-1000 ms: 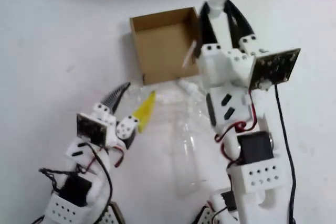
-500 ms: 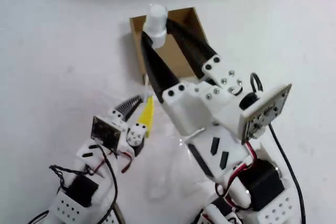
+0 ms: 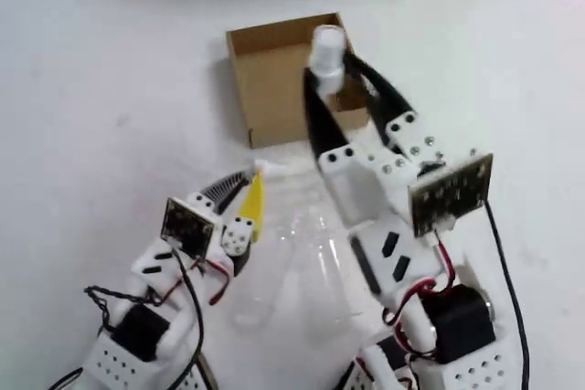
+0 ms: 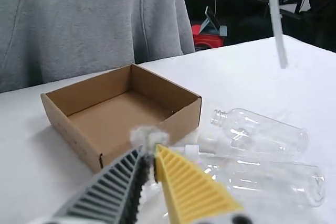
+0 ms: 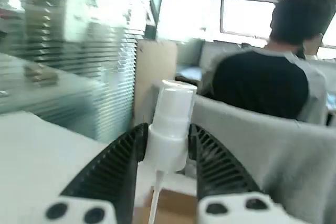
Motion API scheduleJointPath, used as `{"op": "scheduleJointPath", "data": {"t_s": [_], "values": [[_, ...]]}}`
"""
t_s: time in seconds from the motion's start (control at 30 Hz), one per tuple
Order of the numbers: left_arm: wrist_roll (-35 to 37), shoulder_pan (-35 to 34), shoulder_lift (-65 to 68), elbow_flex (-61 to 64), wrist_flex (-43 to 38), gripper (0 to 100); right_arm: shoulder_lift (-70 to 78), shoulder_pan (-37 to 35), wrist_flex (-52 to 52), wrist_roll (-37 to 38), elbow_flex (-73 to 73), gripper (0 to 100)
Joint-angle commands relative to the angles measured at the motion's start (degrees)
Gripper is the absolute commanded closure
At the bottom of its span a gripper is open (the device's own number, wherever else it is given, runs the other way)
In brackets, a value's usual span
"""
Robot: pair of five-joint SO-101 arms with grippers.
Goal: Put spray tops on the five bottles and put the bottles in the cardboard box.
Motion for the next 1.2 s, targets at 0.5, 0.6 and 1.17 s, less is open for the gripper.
{"op": "scheduleJointPath", "data": {"t_s": [0.5, 0.6, 1.17], "values": [[4.57, -11.21, 30.55, -32.35, 24.97, 98, -0.75, 34.95, 12.35, 0.26, 28.48, 98.1], [4.57, -10.95, 42.68, -36.75, 25.05, 98, -0.75, 36.53, 12.35, 0.26, 31.91, 98.1], [4.57, 7.25, 66.68, -58.46, 48.53, 75, -0.66, 37.32, 5.49, 0.79, 40.79, 98.1]]}}
